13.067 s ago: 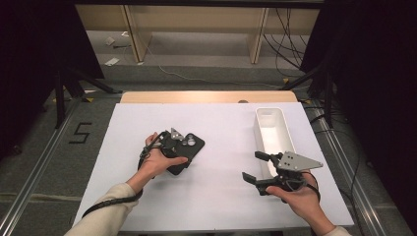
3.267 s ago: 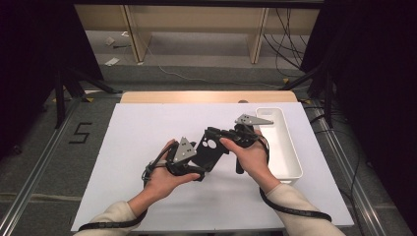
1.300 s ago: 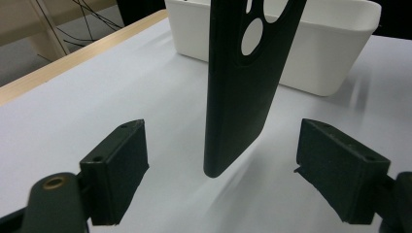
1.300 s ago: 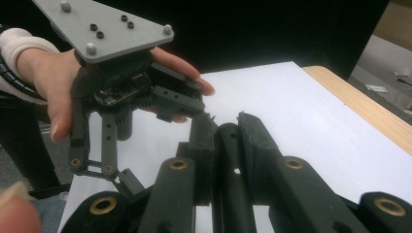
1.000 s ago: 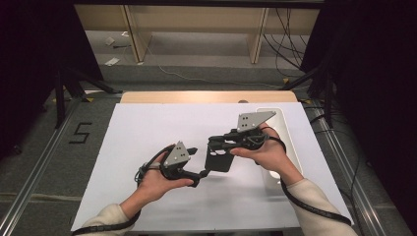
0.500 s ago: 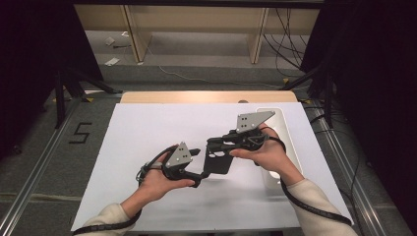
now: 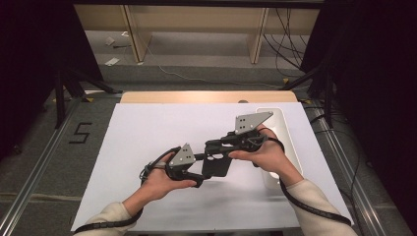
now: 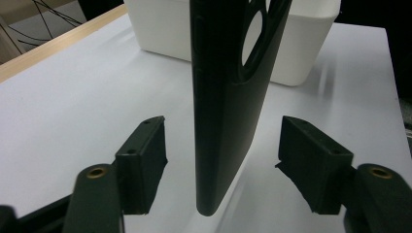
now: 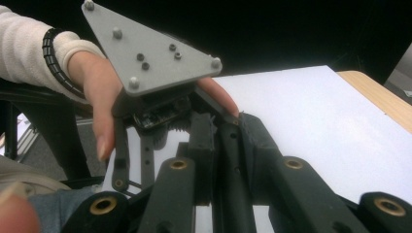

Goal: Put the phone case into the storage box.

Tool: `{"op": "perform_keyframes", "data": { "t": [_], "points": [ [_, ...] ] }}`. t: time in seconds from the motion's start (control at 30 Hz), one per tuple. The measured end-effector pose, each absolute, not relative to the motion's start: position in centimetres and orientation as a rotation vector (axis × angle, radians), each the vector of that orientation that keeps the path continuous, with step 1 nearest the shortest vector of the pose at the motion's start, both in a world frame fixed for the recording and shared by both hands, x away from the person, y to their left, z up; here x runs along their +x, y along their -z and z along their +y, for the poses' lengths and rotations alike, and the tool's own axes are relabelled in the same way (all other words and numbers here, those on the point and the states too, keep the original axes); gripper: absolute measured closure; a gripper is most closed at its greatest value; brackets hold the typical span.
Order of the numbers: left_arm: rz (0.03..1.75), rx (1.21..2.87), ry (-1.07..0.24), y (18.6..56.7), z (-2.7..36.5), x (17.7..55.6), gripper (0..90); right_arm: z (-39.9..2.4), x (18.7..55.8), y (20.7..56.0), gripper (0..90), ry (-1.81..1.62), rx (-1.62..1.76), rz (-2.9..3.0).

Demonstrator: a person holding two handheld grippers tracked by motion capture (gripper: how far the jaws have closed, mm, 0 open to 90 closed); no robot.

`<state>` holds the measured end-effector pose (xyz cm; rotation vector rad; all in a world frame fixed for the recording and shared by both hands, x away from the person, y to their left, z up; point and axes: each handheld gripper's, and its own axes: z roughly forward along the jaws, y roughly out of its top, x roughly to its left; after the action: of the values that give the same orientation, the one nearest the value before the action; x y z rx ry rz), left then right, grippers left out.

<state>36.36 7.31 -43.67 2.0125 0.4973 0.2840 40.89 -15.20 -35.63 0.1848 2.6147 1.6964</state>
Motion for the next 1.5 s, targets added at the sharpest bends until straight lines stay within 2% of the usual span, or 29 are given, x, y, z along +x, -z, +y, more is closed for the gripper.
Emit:
{"op": "perform_keyframes", "data": {
  "t": [0.17, 0.43, 0.77, 0.87, 1.03, 1.13, 1.27, 1.37, 1.5],
  "points": [
    [0.483, 2.016, -0.266, 43.9, 7.1, 36.4, 41.9, -15.1, 40.8, 35.6, 77.8, -1.709, 0.167, 2.622],
    [0.435, 2.006, -0.24, 43.8, 7.1, 36.4, 61.5, -14.9, 40.6, 35.7, 77.8, -1.738, 0.138, 2.633],
    [0.432, 2.021, -0.236, 43.5, 7.5, 36.4, 77.9, -14.9, 40.6, 35.7, 76.2, -1.765, 0.087, 2.637],
    [0.431, 2.026, -0.223, 43.4, 7.5, 36.3, 78.9, -14.9, 40.6, 35.7, 73.7, -1.77, 0.072, 2.622],
    [0.44, 2.03, -0.221, 43.2, 7.4, 36.2, 79.3, -15.1, 40.8, 35.6, 59.6, -1.756, 0.078, 2.604],
    [0.458, 2.029, -0.22, 43.1, 7.4, 36.2, 79.4, -15.2, 40.9, 35.6, 44.2, -1.774, 0.126, 2.553],
    [0.488, 2.021, -0.23, 43.0, 7.6, 36.2, 79.4, -15.7, 41.0, 35.4, 32.6, -1.805, 0.176, 2.529],
    [0.522, 2.012, -0.237, 43.0, 7.8, 36.4, 79.4, -16.2, 41.1, 35.3, 27.4, -1.81, 0.226, 2.5],
    [0.562, 2.001, -0.246, 43.0, 8.0, 36.6, 79.4, -17.2, 41.3, 35.4, 26.2, -1.828, 0.304, 2.454]
  ]
}}
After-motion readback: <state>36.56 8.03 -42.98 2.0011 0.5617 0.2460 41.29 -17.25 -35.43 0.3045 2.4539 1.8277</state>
